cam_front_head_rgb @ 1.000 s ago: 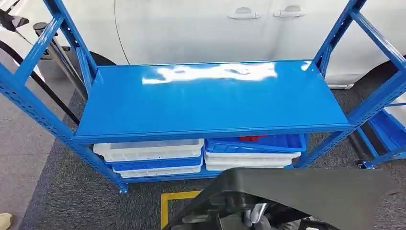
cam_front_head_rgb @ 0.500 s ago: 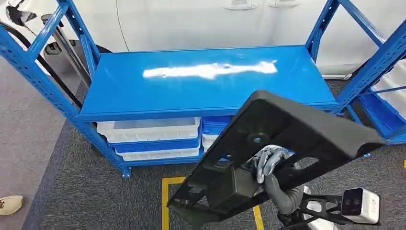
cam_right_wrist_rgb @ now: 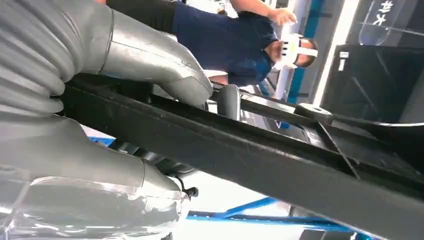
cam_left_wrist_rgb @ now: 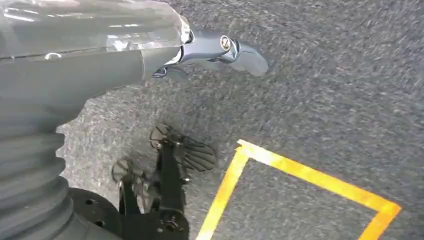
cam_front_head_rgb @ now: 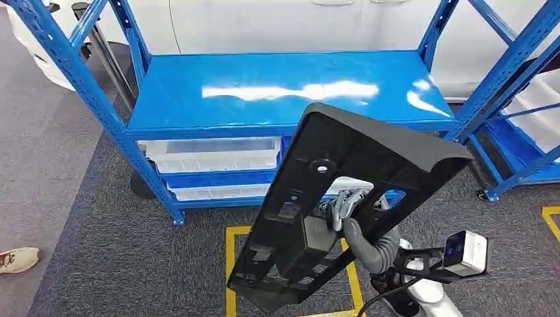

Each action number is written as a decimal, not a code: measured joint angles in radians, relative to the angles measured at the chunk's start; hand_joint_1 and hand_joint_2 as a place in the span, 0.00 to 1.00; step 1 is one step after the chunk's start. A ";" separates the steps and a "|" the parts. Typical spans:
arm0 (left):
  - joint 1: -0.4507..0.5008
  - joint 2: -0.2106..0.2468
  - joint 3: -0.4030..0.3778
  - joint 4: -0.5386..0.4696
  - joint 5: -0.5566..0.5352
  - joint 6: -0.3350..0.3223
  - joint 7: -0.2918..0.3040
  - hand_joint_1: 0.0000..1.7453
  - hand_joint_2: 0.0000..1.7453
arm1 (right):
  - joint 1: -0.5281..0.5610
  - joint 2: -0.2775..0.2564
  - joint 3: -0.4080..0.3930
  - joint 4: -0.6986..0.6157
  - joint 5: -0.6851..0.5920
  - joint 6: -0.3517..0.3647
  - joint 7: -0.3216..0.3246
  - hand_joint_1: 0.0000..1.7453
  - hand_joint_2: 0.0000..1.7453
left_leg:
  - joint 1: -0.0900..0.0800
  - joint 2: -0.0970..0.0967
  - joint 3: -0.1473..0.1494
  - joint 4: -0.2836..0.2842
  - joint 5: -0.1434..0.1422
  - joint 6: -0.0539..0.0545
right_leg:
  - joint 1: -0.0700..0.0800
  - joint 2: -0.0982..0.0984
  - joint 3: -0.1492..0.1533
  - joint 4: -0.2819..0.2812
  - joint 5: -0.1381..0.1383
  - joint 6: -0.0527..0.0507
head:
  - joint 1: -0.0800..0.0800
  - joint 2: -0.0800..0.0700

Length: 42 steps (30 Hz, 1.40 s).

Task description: Take the parts from the cabinet and place them on the table.

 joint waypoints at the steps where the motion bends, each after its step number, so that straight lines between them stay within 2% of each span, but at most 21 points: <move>1: 0.000 -0.002 0.000 0.000 -0.002 0.000 0.000 0.00 1.00 | 0.001 0.002 -0.008 0.000 0.006 0.000 -0.004 1.00 1.00 | -0.001 -0.001 -0.002 0.002 0.007 -0.005 | 0.005 0.002 0.026 -0.051 -0.014 -0.005 | -0.001 0.000; 4: 0.002 -0.003 0.000 0.000 -0.002 0.000 0.001 0.00 1.00 | 0.009 0.003 -0.023 0.005 0.016 -0.005 -0.014 1.00 1.00 | 0.002 -0.001 -0.002 -0.015 0.038 -0.024 | 0.012 0.002 0.009 -0.045 0.010 -0.025 | 0.000 0.000; 5: 0.004 -0.003 0.000 0.000 -0.003 0.001 0.001 0.00 1.00 | 0.010 0.004 -0.026 0.008 0.017 -0.004 -0.015 1.00 1.00 | 0.003 -0.003 -0.011 -0.008 0.032 -0.029 | -0.001 -0.002 -0.003 -0.056 0.031 -0.036 | -0.001 0.000; 6: 0.005 -0.003 0.000 0.000 -0.003 0.001 0.001 0.00 1.00 | 0.012 0.005 -0.029 0.009 0.020 -0.004 -0.016 1.00 1.00 | 0.003 -0.003 -0.025 0.014 -0.016 -0.031 | 0.000 -0.003 -0.017 -0.057 0.043 -0.045 | -0.001 0.000; 9: 0.006 -0.004 0.000 0.000 -0.004 0.001 0.002 0.00 1.00 | 0.026 0.015 -0.036 0.009 0.066 0.002 -0.037 1.00 1.00 | 0.009 -0.004 -0.073 0.220 -0.190 -0.045 | 0.004 -0.011 -0.066 -0.055 0.081 -0.053 | -0.001 0.000; 10: 0.006 -0.004 0.000 0.000 -0.003 0.001 0.002 0.00 1.00 | 0.032 0.016 -0.038 0.009 0.086 0.009 -0.040 1.00 1.00 | 0.009 -0.004 -0.080 0.285 -0.201 -0.048 | 0.005 -0.016 -0.084 -0.052 0.092 -0.052 | -0.001 0.000; 11: 0.006 -0.003 0.000 0.000 -0.002 0.001 0.001 0.00 1.00 | 0.039 0.016 -0.041 0.011 0.095 0.015 -0.041 1.00 1.00 | 0.009 -0.004 -0.072 0.311 -0.176 -0.051 | 0.005 -0.022 -0.102 -0.048 0.103 -0.050 | -0.001 0.000; 13: 0.006 -0.003 0.000 0.000 -0.001 0.001 0.000 0.00 1.00 | 0.049 0.016 -0.058 0.011 0.093 0.034 -0.046 1.00 1.00 | 0.010 -0.003 0.005 0.241 -0.094 -0.050 | 0.004 -0.024 -0.139 -0.034 0.122 -0.041 | -0.001 0.000; 14: 0.006 -0.003 0.000 0.000 0.000 0.001 0.000 0.00 1.00 | 0.051 0.016 -0.065 0.011 0.090 0.040 -0.047 1.00 1.00 | 0.011 -0.003 0.067 0.162 -0.080 -0.047 | 0.004 -0.026 -0.155 -0.026 0.129 -0.038 | -0.001 0.000; 16: 0.005 -0.003 0.000 0.000 0.000 0.000 -0.003 0.00 1.00 | 0.057 0.016 -0.080 0.011 0.088 0.052 -0.055 1.00 1.00 | 0.006 -0.004 0.195 -0.025 -0.149 -0.037 | 0.009 -0.029 -0.172 -0.008 0.141 -0.028 | -0.001 0.000; 20: 0.013 -0.002 0.000 0.000 -0.001 0.000 -0.005 0.00 1.00 | 0.085 0.016 -0.097 0.012 0.100 0.065 -0.077 1.00 1.00 | 0.006 -0.003 0.169 -0.031 -0.121 -0.008 | 0.004 -0.029 -0.177 -0.018 0.176 -0.002 | -0.001 0.000; 22: 0.011 -0.002 0.001 0.000 -0.001 0.000 -0.005 0.00 1.00 | 0.102 0.016 -0.103 0.015 0.105 0.066 -0.082 1.00 1.00 | 0.007 0.005 0.143 -0.030 -0.098 0.007 | -0.002 -0.007 -0.196 0.038 0.067 0.007 | -0.001 0.000; 24: 0.010 -0.002 0.001 0.000 -0.001 0.000 -0.005 0.00 1.00 | 0.109 0.016 -0.110 0.018 0.108 0.066 -0.084 1.00 1.00 | 0.005 0.005 0.110 -0.029 -0.069 0.010 | -0.004 -0.004 -0.229 0.197 -0.059 0.015 | -0.001 0.000; 25: 0.011 -0.002 0.001 0.000 -0.001 0.000 -0.005 0.00 1.00 | 0.112 0.016 -0.110 0.020 0.108 0.068 -0.084 1.00 1.00 | 0.005 0.005 0.093 -0.026 -0.057 0.009 | -0.004 -0.004 -0.236 0.257 -0.074 0.018 | -0.001 0.000; 27: 0.012 -0.002 0.001 0.000 -0.002 0.000 -0.005 0.00 1.00 | 0.112 0.016 -0.110 0.026 0.108 0.070 -0.084 1.00 1.00 | 0.005 0.005 0.057 -0.018 -0.036 0.004 | -0.005 -0.004 -0.208 0.282 -0.024 0.018 | -0.001 0.000; 29: 0.012 -0.002 0.001 0.000 -0.003 0.000 -0.005 0.00 1.00 | 0.111 0.016 -0.110 0.031 0.108 0.074 -0.084 1.00 1.00 | 0.006 0.005 0.026 -0.008 -0.020 -0.002 | -0.006 -0.003 -0.104 0.161 0.039 0.014 | -0.001 0.000; 31: 0.011 -0.002 0.001 0.000 -0.003 0.000 -0.005 0.00 1.00 | 0.110 0.016 -0.110 0.032 0.108 0.076 -0.084 1.00 1.00 | 0.000 0.001 0.007 0.003 -0.006 -0.012 | 0.001 0.004 0.020 -0.023 -0.008 0.001 | -0.001 0.000; 35: 0.014 -0.002 0.002 0.000 -0.003 0.000 -0.006 0.00 1.00 | 0.111 0.021 -0.107 0.034 0.113 0.076 -0.085 1.00 1.00 | -0.001 -0.001 -0.001 -0.012 0.036 -0.040 | 0.002 0.002 -0.001 -0.041 0.013 -0.032 | -0.001 0.000; 37: 0.013 0.002 0.005 0.000 -0.001 0.001 -0.007 0.00 1.00 | 0.108 0.029 -0.106 0.039 0.113 0.078 -0.085 1.00 1.00 | 0.006 -0.002 -0.025 0.044 -0.056 -0.043 | -0.001 -0.006 -0.023 -0.043 0.038 -0.053 | -0.001 0.000; 40: 0.012 0.001 0.006 0.000 0.000 0.000 -0.010 0.00 1.00 | 0.108 0.043 -0.103 0.045 0.115 0.080 -0.085 1.00 1.00 | 0.008 -0.001 -0.082 0.272 -0.203 -0.051 | 0.005 -0.008 -0.073 -0.040 0.075 -0.058 | -0.001 0.000; 42: 0.013 0.002 0.006 0.000 0.001 0.000 -0.011 0.00 1.00 | 0.108 0.051 -0.101 0.049 0.117 0.079 -0.085 1.00 1.00 | 0.007 -0.001 -0.061 0.316 -0.164 -0.049 | 0.010 -0.009 -0.108 -0.032 0.097 -0.057 | -0.001 0.000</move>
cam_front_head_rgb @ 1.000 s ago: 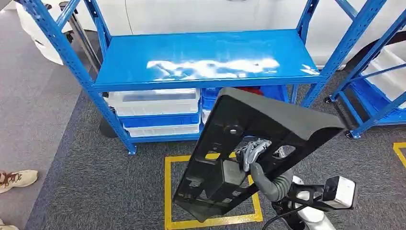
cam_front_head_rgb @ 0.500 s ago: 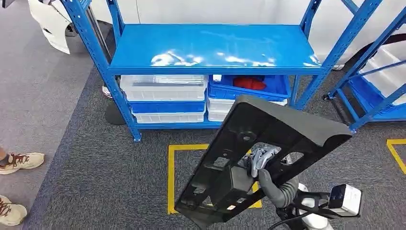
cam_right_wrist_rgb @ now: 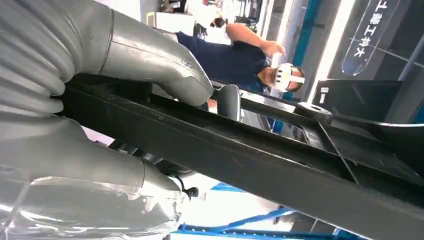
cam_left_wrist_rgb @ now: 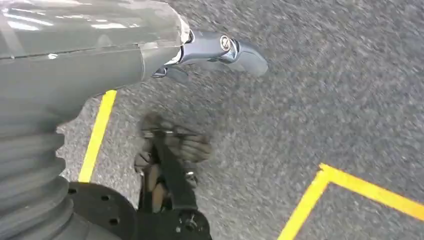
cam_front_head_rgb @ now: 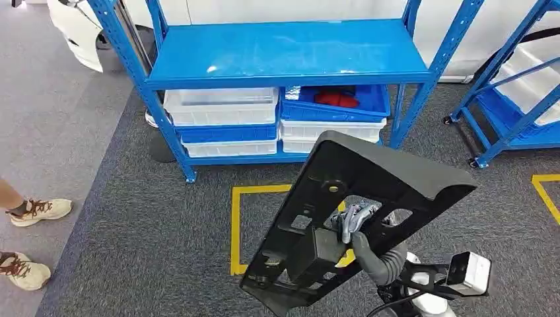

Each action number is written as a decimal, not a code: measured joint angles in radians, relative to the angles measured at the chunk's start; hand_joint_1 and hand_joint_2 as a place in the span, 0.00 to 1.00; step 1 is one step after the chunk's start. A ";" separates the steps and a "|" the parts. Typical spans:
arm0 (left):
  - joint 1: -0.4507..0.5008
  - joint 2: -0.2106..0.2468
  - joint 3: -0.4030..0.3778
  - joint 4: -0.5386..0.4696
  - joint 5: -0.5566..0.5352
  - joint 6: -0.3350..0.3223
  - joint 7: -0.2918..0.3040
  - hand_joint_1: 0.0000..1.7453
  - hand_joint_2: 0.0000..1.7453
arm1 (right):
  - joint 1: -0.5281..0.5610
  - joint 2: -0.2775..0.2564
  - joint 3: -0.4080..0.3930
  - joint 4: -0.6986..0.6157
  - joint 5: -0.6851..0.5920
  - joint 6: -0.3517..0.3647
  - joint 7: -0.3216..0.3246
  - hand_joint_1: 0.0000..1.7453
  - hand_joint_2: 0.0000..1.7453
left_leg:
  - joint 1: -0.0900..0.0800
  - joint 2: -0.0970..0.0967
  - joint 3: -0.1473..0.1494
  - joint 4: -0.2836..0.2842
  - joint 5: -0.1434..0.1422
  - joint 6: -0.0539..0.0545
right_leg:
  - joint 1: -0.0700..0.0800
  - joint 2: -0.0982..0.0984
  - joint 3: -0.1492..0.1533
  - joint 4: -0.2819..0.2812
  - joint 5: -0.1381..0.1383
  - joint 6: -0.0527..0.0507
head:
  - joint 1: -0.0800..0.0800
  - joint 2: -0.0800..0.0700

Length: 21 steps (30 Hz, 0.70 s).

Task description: Take the parts from the cabinet and place them on the table.

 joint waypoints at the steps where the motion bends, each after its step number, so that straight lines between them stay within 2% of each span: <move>1: 0.000 0.000 0.000 0.000 0.000 0.000 0.000 0.00 1.00 | 0.000 0.003 0.001 0.001 0.001 0.000 0.000 1.00 1.00 | 0.000 0.000 0.038 -0.040 0.039 0.004 | 0.002 0.000 -0.016 0.004 0.010 0.001 | 0.000 0.000; 2: -0.001 0.000 0.000 0.000 0.000 0.000 0.000 0.00 1.00 | 0.000 0.005 0.001 0.001 0.003 0.000 0.000 1.00 1.00 | -0.001 0.000 0.092 -0.110 0.069 0.010 | 0.004 0.000 -0.030 0.006 0.019 0.002 | 0.000 0.000; 3: -0.001 0.000 0.000 0.000 0.000 0.000 0.000 0.00 1.00 | -0.001 0.008 0.001 0.001 0.003 0.000 0.000 1.00 1.00 | -0.003 -0.001 0.163 -0.205 0.074 0.019 | 0.005 0.000 -0.041 0.009 0.029 0.004 | 0.000 0.000; 4: -0.003 0.004 0.000 -0.002 0.000 0.000 -0.001 0.00 1.00 | -0.001 0.010 0.001 0.001 0.007 -0.002 0.000 1.00 1.00 | -0.010 0.000 0.235 -0.304 0.037 0.030 | 0.008 0.000 -0.047 0.011 0.037 0.009 | 0.000 0.000; 5: -0.005 0.003 0.000 -0.002 0.000 0.000 -0.002 0.00 1.00 | -0.002 0.011 0.002 0.001 0.012 -0.005 0.000 1.00 1.00 | -0.011 0.000 0.265 -0.371 0.020 0.028 | 0.008 -0.003 -0.050 0.012 0.047 0.014 | 0.000 0.000; 7: -0.006 0.003 0.000 -0.002 0.000 -0.001 -0.003 0.00 1.00 | -0.002 0.017 0.005 0.001 0.023 -0.013 0.000 1.00 1.00 | -0.018 -0.002 0.247 -0.358 0.040 0.032 | -0.001 -0.006 -0.051 -0.001 0.070 0.025 | 0.000 0.000; 8: -0.004 0.003 0.000 -0.002 0.000 -0.001 -0.003 0.00 1.00 | -0.002 0.020 0.008 0.000 0.027 -0.014 0.000 1.00 1.00 | -0.017 -0.001 0.240 -0.367 0.051 0.037 | 0.001 -0.005 -0.055 -0.002 0.081 0.031 | 0.000 0.000; 9: -0.004 0.000 0.000 -0.001 -0.001 -0.001 -0.003 0.00 1.00 | -0.001 0.021 0.010 0.001 0.034 -0.014 0.000 1.00 1.00 | -0.004 0.005 0.234 -0.374 0.067 0.044 | 0.001 -0.002 -0.062 0.002 0.069 0.037 | 0.000 0.000; 10: -0.004 0.000 0.000 -0.001 -0.002 -0.001 -0.003 0.00 1.00 | 0.000 0.021 0.011 0.000 0.035 -0.014 0.000 1.00 1.00 | -0.005 0.006 0.223 -0.374 0.079 0.052 | 0.000 0.006 -0.076 0.032 0.014 0.043 | 0.000 0.000; 11: -0.005 0.000 0.000 -0.001 -0.002 -0.001 -0.003 0.00 1.00 | 0.000 0.021 0.012 0.000 0.038 -0.013 -0.001 1.00 1.00 | -0.006 0.007 0.206 -0.373 0.092 0.057 | -0.004 0.007 -0.095 0.098 -0.058 0.048 | 0.000 0.000; 12: -0.004 0.000 0.001 -0.001 -0.002 0.000 -0.003 0.00 1.00 | 0.001 0.021 0.013 0.000 0.042 -0.011 -0.001 1.00 1.00 | -0.006 0.008 0.190 -0.372 0.104 0.057 | -0.007 0.007 -0.115 0.179 -0.120 0.052 | 0.000 0.000; 13: -0.004 0.000 0.001 -0.001 -0.003 0.000 -0.003 0.00 1.00 | 0.003 0.021 0.014 0.000 0.044 -0.008 -0.001 1.00 1.00 | -0.006 0.008 0.173 -0.369 0.115 0.057 | -0.010 0.008 -0.129 0.253 -0.156 0.056 | 0.000 0.000; 14: -0.004 0.000 0.001 -0.001 -0.003 0.000 -0.003 0.00 1.00 | 0.006 0.022 0.014 0.000 0.046 -0.003 -0.001 1.00 1.00 | -0.006 0.008 0.154 -0.365 0.126 0.055 | -0.013 0.008 -0.135 0.307 -0.161 0.060 | 0.000 0.000; 15: -0.004 0.000 0.001 -0.001 -0.003 0.000 -0.003 0.00 1.00 | 0.010 0.022 0.014 0.000 0.051 0.005 -0.001 1.00 1.00 | -0.004 0.008 0.137 -0.362 0.135 0.053 | -0.016 0.008 -0.122 0.318 -0.139 0.063 | 0.000 0.000; 16: -0.003 -0.001 0.001 -0.001 -0.004 0.002 -0.003 0.00 1.00 | 0.015 0.022 0.013 0.000 0.062 0.016 -0.001 1.00 1.00 | -0.003 0.007 0.118 -0.356 0.143 0.049 | -0.020 0.008 -0.084 0.283 -0.096 0.066 | 0.000 0.000; 17: -0.003 -0.001 0.001 -0.001 -0.005 0.002 -0.003 0.00 1.00 | 0.017 0.023 0.011 -0.001 0.070 0.028 -0.001 1.00 1.00 | -0.002 0.007 0.105 -0.352 0.147 0.046 | -0.022 0.008 -0.039 0.227 -0.062 0.066 | 0.000 0.000; 18: -0.003 -0.001 0.001 -0.001 -0.006 0.003 -0.002 0.00 1.00 | 0.020 0.027 0.008 -0.003 0.082 0.040 -0.001 1.00 1.00 | -0.001 0.007 0.094 -0.346 0.153 0.040 | -0.024 0.007 0.023 0.142 -0.042 0.065 | 0.000 0.000; 19: -0.002 -0.001 0.001 -0.001 -0.009 0.007 0.000 0.00 1.00 | 0.023 0.032 0.001 -0.008 0.091 0.049 -0.001 1.00 1.00 | -0.001 0.007 0.086 -0.340 0.156 0.035 | -0.025 0.008 0.078 0.062 -0.068 0.063 | 0.000 0.000; 20: -0.003 -0.001 0.001 -0.001 -0.012 0.012 0.002 0.00 1.00 | 0.025 0.040 -0.007 -0.014 0.101 0.058 -0.001 1.00 1.00 | -0.005 0.008 0.079 -0.333 0.159 0.029 | -0.016 0.010 0.116 -0.002 -0.093 0.056 | 0.000 0.000; 21: -0.003 -0.001 0.001 -0.001 -0.012 0.017 0.003 0.00 1.00 | 0.026 0.047 -0.013 -0.018 0.105 0.060 -0.001 1.00 1.00 | -0.005 0.008 0.078 -0.333 0.168 0.020 | -0.015 0.010 0.115 -0.010 -0.101 0.049 | 0.000 0.000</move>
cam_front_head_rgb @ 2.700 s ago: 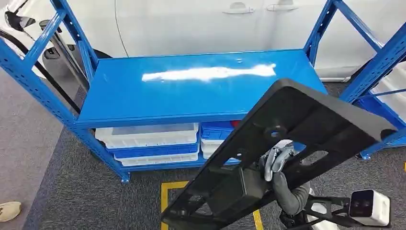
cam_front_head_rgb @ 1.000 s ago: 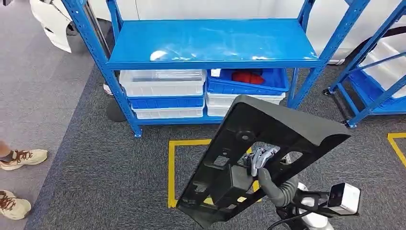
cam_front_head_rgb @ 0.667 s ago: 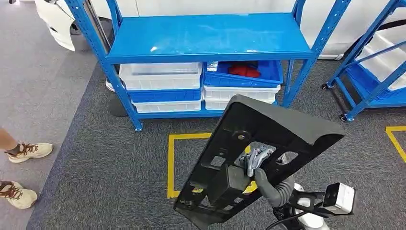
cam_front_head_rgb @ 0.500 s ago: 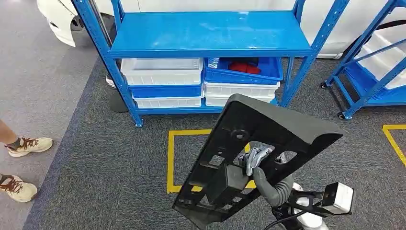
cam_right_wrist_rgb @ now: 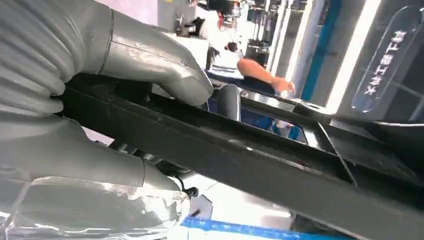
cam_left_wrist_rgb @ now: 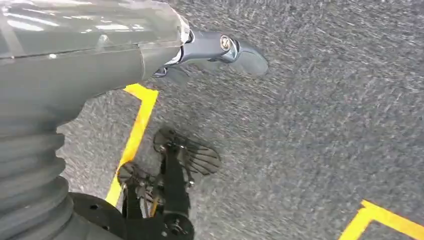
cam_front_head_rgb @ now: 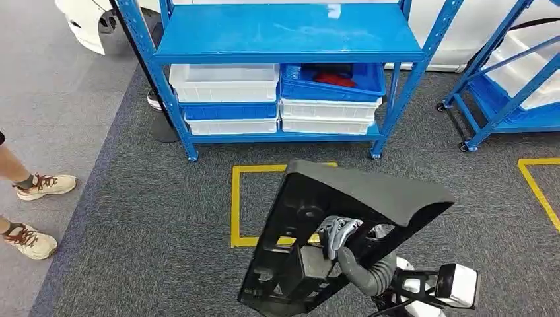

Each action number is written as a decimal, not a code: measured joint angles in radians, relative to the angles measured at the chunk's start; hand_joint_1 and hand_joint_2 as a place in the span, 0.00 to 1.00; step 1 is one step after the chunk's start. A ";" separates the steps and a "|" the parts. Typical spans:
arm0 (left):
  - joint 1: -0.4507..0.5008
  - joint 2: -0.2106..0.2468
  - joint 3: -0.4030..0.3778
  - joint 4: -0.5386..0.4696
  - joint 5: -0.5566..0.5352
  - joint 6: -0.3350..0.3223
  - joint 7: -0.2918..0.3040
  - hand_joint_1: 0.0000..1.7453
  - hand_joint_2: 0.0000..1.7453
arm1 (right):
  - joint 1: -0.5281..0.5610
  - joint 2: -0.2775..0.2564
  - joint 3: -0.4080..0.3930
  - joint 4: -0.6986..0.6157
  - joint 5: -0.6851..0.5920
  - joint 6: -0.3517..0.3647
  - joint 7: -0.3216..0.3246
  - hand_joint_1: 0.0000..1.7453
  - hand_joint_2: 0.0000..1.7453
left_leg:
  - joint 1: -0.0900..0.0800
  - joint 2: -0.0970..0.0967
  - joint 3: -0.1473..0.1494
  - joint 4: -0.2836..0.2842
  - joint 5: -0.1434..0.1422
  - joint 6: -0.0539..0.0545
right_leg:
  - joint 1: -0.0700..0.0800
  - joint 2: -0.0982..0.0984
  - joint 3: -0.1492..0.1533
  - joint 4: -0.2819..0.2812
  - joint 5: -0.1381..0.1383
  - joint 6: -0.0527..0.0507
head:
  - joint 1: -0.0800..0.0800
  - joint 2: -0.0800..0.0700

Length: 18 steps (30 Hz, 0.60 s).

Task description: Take the parts from the cabinet and place them on the table.

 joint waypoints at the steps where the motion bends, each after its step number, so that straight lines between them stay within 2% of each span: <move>1: 0.000 0.000 0.000 0.000 0.000 0.001 0.000 0.00 1.00 | 0.001 0.006 -0.005 -0.001 0.000 0.002 -0.002 1.00 1.00 | 0.000 0.000 -0.002 -0.002 0.006 -0.006 | 0.003 0.001 -0.005 0.003 0.004 -0.005 | 0.000 0.000; 2: 0.000 0.001 0.000 0.000 -0.002 0.002 0.003 0.00 1.00 | 0.003 0.011 -0.007 -0.001 0.001 0.003 -0.002 1.00 1.00 | 0.001 0.000 -0.002 -0.004 0.011 -0.013 | 0.004 0.001 -0.008 0.003 0.008 -0.012 | 0.000 0.000; 3: 0.001 0.002 0.000 0.000 -0.003 0.002 0.004 0.00 1.00 | 0.005 0.013 -0.010 -0.001 0.004 0.003 -0.002 1.00 1.00 | 0.003 -0.001 -0.005 -0.001 0.006 -0.017 | -0.005 -0.003 -0.009 -0.003 0.016 -0.025 | 0.000 0.000; 4: 0.001 0.004 0.000 0.000 -0.003 0.002 0.007 0.00 1.00 | 0.004 0.018 -0.015 -0.002 0.011 0.003 -0.002 1.00 1.00 | 0.005 -0.002 -0.019 0.030 -0.026 -0.021 | -0.004 -0.005 -0.013 -0.003 0.022 -0.035 | 0.000 0.000; 5: 0.001 0.003 0.000 0.000 -0.005 0.001 0.011 0.00 1.00 | 0.004 0.024 -0.020 -0.005 0.017 0.004 -0.002 1.00 1.00 | 0.006 -0.002 -0.043 0.094 -0.074 -0.024 | -0.002 -0.007 -0.018 -0.003 0.026 -0.041 | 0.000 0.000; 6: 0.002 0.003 0.000 0.000 -0.010 0.000 0.014 0.00 1.00 | 0.004 0.032 -0.022 -0.009 0.022 0.005 -0.002 1.00 1.00 | 0.007 -0.002 -0.078 0.186 -0.123 -0.029 | 0.001 -0.008 -0.025 -0.002 0.031 -0.046 | 0.000 0.000; 7: 0.001 0.005 0.000 0.000 -0.010 0.000 0.015 0.00 1.00 | 0.004 0.038 -0.024 -0.013 0.027 0.006 -0.002 1.00 1.00 | 0.007 -0.002 -0.109 0.270 -0.159 -0.031 | 0.004 -0.008 -0.031 0.000 0.035 -0.048 | 0.000 0.000; 8: 0.001 0.008 0.000 0.000 -0.010 0.000 0.016 0.00 1.00 | 0.004 0.043 -0.026 -0.016 0.032 0.005 -0.002 1.00 1.00 | 0.006 -0.002 -0.126 0.329 -0.176 -0.031 | 0.007 -0.008 -0.037 0.003 0.038 -0.048 | 0.000 0.000; 9: 0.002 0.010 0.000 0.000 -0.011 -0.002 0.018 0.00 1.00 | 0.003 0.048 -0.029 -0.018 0.034 0.005 -0.002 1.00 1.00 | 0.006 -0.002 -0.120 0.332 -0.167 -0.029 | 0.009 -0.008 -0.042 0.006 0.039 -0.049 | 0.000 0.000; 10: 0.002 0.012 0.000 0.000 -0.011 -0.003 0.018 0.00 1.00 | 0.003 0.052 -0.031 -0.021 0.034 0.002 -0.002 1.00 1.00 | 0.006 -0.002 -0.089 0.293 -0.141 -0.026 | 0.011 -0.008 -0.045 0.010 0.039 -0.048 | 0.000 0.000; 12: 0.001 0.016 0.000 0.000 -0.012 -0.003 0.018 0.00 1.00 | 0.001 0.058 -0.034 -0.028 0.034 0.000 -0.002 1.00 1.00 | 0.005 -0.003 0.022 0.112 -0.067 -0.013 | 0.014 -0.008 -0.046 0.016 0.039 -0.048 | 0.000 0.000; 13: 0.000 0.019 0.000 0.000 -0.013 -0.003 0.018 0.00 1.00 | -0.001 0.061 -0.036 -0.031 0.034 -0.002 -0.002 1.00 1.00 | 0.002 -0.004 0.062 0.033 -0.069 -0.003 | 0.014 -0.008 -0.047 0.017 0.038 -0.047 | 0.000 0.000; 14: 0.001 0.021 0.000 0.000 -0.014 -0.005 0.018 0.00 1.00 | -0.004 0.062 -0.038 -0.034 0.034 -0.005 -0.002 1.00 1.00 | -0.003 -0.003 0.081 0.015 -0.075 -0.001 | 0.018 -0.007 -0.054 0.018 0.041 -0.040 | 0.000 0.000; 16: 0.000 0.021 0.000 0.000 -0.017 -0.005 0.018 0.00 1.00 | -0.008 0.063 -0.039 -0.039 0.040 -0.015 -0.002 1.00 1.00 | -0.006 -0.004 0.073 0.008 -0.071 0.003 | 0.017 -0.008 -0.057 0.019 0.047 -0.030 | 0.000 0.000; 17: 0.000 0.024 0.000 0.000 -0.018 -0.008 0.018 0.00 1.00 | -0.011 0.063 -0.042 -0.045 0.045 -0.023 -0.002 1.00 1.00 | -0.006 -0.004 0.070 0.008 -0.068 0.008 | 0.017 -0.008 -0.059 0.016 0.051 -0.024 | 0.000 0.000; 18: 0.000 0.024 0.000 0.000 -0.019 -0.010 0.018 0.00 1.00 | -0.015 0.063 -0.045 -0.051 0.047 -0.024 -0.002 1.00 1.00 | 0.004 -0.004 0.071 -0.007 -0.060 0.018 | 0.022 -0.008 -0.060 0.017 0.049 -0.017 | 0.000 0.000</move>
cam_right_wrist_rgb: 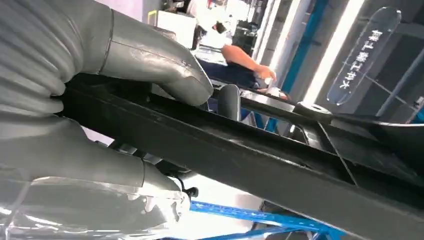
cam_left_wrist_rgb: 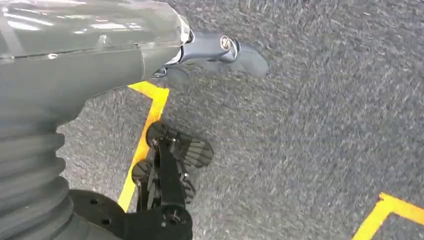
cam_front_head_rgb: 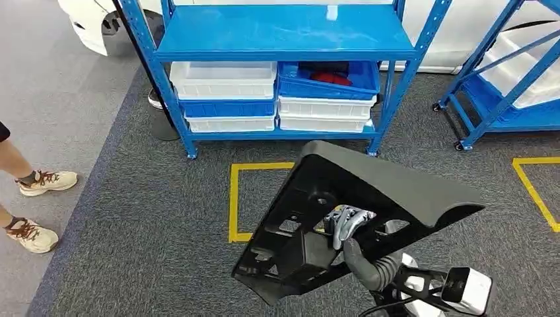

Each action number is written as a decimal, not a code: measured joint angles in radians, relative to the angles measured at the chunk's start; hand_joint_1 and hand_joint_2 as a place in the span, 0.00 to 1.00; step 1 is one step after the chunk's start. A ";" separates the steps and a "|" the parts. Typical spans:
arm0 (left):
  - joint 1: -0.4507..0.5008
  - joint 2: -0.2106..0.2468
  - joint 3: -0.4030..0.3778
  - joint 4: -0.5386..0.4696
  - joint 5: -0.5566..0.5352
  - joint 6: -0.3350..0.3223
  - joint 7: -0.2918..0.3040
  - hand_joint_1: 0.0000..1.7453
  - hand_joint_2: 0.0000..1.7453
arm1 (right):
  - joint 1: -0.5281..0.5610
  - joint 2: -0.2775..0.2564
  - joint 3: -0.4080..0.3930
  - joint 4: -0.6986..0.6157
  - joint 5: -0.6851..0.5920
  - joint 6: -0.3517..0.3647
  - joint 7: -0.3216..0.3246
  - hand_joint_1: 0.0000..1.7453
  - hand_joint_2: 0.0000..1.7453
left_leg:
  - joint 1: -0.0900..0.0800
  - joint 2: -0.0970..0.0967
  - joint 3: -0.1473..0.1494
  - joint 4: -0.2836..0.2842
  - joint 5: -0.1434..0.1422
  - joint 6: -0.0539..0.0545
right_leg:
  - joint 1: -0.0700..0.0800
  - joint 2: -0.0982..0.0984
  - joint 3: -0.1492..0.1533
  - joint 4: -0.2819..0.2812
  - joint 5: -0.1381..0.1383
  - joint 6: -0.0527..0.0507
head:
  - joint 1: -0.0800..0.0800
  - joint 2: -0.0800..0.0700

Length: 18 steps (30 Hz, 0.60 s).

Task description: Take the parts from the cabinet and place them on the table.

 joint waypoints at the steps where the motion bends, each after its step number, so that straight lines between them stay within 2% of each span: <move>1: -0.002 0.000 0.000 0.000 -0.001 -0.003 0.000 0.00 1.00 | -0.004 0.000 -0.003 -0.005 0.000 -0.001 0.000 1.00 1.00 | 0.001 0.003 0.001 -0.007 0.007 0.007 | -0.005 0.005 -0.007 0.018 -0.020 0.006 | 0.000 0.000; 2: -0.003 0.000 0.000 0.000 -0.001 -0.005 0.000 0.00 1.00 | -0.008 0.000 -0.005 -0.008 -0.002 -0.001 0.000 1.00 1.00 | 0.002 0.004 -0.002 -0.007 0.011 0.013 | -0.006 0.006 -0.029 0.067 -0.057 0.009 | 0.000 0.000; 4: -0.003 0.000 0.000 0.000 -0.002 -0.006 0.000 0.00 1.00 | -0.007 0.000 -0.012 -0.008 -0.011 -0.001 0.000 1.00 1.00 | 0.000 0.008 -0.010 -0.006 0.015 0.016 | -0.012 0.008 -0.102 0.225 -0.134 0.016 | 0.000 0.000; 5: -0.002 0.000 0.000 0.000 -0.002 -0.006 0.000 0.00 1.00 | -0.006 0.000 -0.014 -0.008 -0.014 0.002 0.000 1.00 1.00 | 0.000 0.010 -0.015 -0.005 0.017 0.016 | -0.015 0.008 -0.135 0.297 -0.156 0.019 | 0.000 0.000; 6: -0.002 0.000 0.000 0.000 -0.002 -0.006 0.000 0.00 1.00 | -0.005 0.000 -0.018 -0.008 -0.015 0.003 0.000 1.00 1.00 | 0.000 0.013 -0.019 -0.002 0.018 0.015 | -0.017 0.008 -0.144 0.314 -0.149 0.021 | 0.000 0.000; 7: -0.001 0.000 0.000 0.000 -0.002 -0.005 0.002 0.00 1.00 | -0.005 0.000 -0.018 -0.008 -0.014 0.003 0.000 1.00 1.00 | 0.000 0.017 -0.021 0.002 0.018 0.014 | -0.020 0.007 -0.125 0.280 -0.119 0.023 | 0.000 0.000; 8: -0.001 0.000 0.000 0.000 -0.001 -0.005 0.002 0.00 1.00 | -0.005 0.000 -0.019 -0.008 -0.013 0.003 0.000 1.00 1.00 | 0.000 0.021 -0.023 0.005 0.018 0.014 | -0.021 0.004 -0.087 0.208 -0.077 0.022 | 0.000 0.000; 9: -0.001 0.000 0.000 0.000 -0.001 -0.005 0.003 0.00 1.00 | -0.005 0.000 -0.019 -0.008 -0.012 0.003 0.000 1.00 1.00 | 0.000 0.025 -0.023 0.009 0.017 0.012 | -0.022 -0.006 -0.035 0.108 -0.033 0.020 | 0.000 0.000; 10: -0.001 0.000 0.000 0.000 -0.001 -0.005 0.003 0.00 1.00 | -0.006 0.000 -0.019 -0.008 -0.012 0.003 0.000 1.00 1.00 | -0.001 0.028 -0.023 0.013 0.016 0.007 | -0.020 -0.037 0.012 0.023 -0.010 0.015 | 0.000 0.000; 11: -0.001 0.000 0.000 0.000 -0.001 -0.005 0.003 0.00 1.00 | -0.007 0.000 -0.019 -0.008 -0.012 0.003 0.000 1.00 1.00 | -0.009 0.031 -0.025 0.018 0.015 0.000 | -0.012 -0.057 0.014 0.007 -0.023 0.008 | 0.000 0.000; 12: 0.000 0.000 0.000 0.000 -0.001 -0.005 0.003 0.00 1.00 | -0.006 0.000 -0.019 -0.009 -0.012 0.002 0.000 1.00 1.00 | -0.008 0.034 -0.027 0.018 0.017 -0.006 | -0.010 -0.038 0.008 0.007 -0.016 0.002 | 0.000 0.000; 14: 0.000 0.000 0.000 0.000 -0.001 -0.005 0.003 0.00 1.00 | -0.005 -0.001 -0.020 -0.010 -0.011 0.002 0.000 1.00 1.00 | -0.007 0.049 -0.027 0.015 0.022 -0.016 | -0.008 -0.024 0.000 0.010 -0.010 -0.007 | 0.000 0.000; 15: -0.001 0.001 0.000 0.000 -0.001 -0.005 0.003 0.00 1.00 | -0.006 -0.001 -0.020 -0.010 -0.010 0.000 0.000 1.00 1.00 | -0.010 0.056 -0.027 0.015 0.024 -0.023 | -0.014 -0.017 -0.003 0.002 -0.002 -0.017 | 0.000 0.000; 16: -0.001 0.002 0.000 0.000 0.000 -0.005 0.003 0.00 1.00 | -0.006 -0.001 -0.020 -0.011 -0.004 -0.003 0.000 1.00 1.00 | -0.004 0.039 -0.034 0.029 0.008 -0.030 | -0.018 -0.014 -0.002 -0.001 0.006 -0.023 | 0.000 0.000; 17: 0.001 0.002 0.000 0.000 0.003 -0.005 0.003 0.00 1.00 | -0.008 -0.001 -0.020 -0.011 0.004 -0.008 0.000 1.00 1.00 | -0.004 0.020 -0.050 0.068 -0.030 -0.034 | -0.018 -0.007 -0.008 -0.002 0.010 -0.029 | 0.000 0.000; 18: 0.001 0.002 0.000 0.000 0.007 -0.002 0.005 0.00 1.00 | -0.008 -0.001 -0.020 -0.011 0.009 -0.013 0.000 1.00 1.00 | -0.002 0.010 -0.078 0.140 -0.077 -0.036 | -0.017 -0.002 -0.013 -0.002 0.014 -0.033 | 0.000 0.000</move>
